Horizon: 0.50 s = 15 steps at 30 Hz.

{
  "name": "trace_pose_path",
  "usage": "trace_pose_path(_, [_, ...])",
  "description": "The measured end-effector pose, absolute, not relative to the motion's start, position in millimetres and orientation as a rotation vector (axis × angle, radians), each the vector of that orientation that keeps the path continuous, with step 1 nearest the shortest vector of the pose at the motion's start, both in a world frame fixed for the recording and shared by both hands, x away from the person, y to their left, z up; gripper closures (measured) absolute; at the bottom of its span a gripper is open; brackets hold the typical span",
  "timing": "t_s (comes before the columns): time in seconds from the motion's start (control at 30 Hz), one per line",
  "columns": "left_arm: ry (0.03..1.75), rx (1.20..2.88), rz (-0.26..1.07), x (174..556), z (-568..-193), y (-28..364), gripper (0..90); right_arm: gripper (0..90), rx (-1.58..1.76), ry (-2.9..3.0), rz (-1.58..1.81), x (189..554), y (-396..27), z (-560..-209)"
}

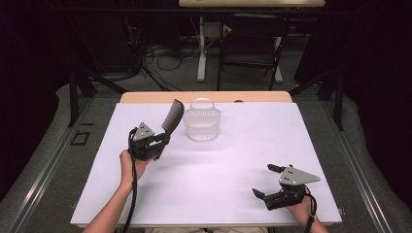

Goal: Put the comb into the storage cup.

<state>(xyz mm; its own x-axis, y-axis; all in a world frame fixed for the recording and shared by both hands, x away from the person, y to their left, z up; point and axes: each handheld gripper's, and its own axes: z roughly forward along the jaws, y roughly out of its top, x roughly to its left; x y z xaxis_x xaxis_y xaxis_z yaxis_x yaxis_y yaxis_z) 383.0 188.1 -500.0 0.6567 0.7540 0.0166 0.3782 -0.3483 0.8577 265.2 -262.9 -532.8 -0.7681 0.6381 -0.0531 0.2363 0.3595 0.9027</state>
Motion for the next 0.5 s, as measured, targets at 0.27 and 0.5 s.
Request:
trace_pose_path(0.27, [0.875, 1.946, 0.542, 384.9, -500.3, 184.6, 72.4, 1.8, 0.763, 2.23, 1.382, 265.5, -263.4, -533.0])
trace_pose_path(0.5, [0.864, 1.926, 0.567, 385.0, -498.9, 183.0, 72.4, 1.8, 0.764, 2.229, 1.379, 265.5, -263.3, -533.0])
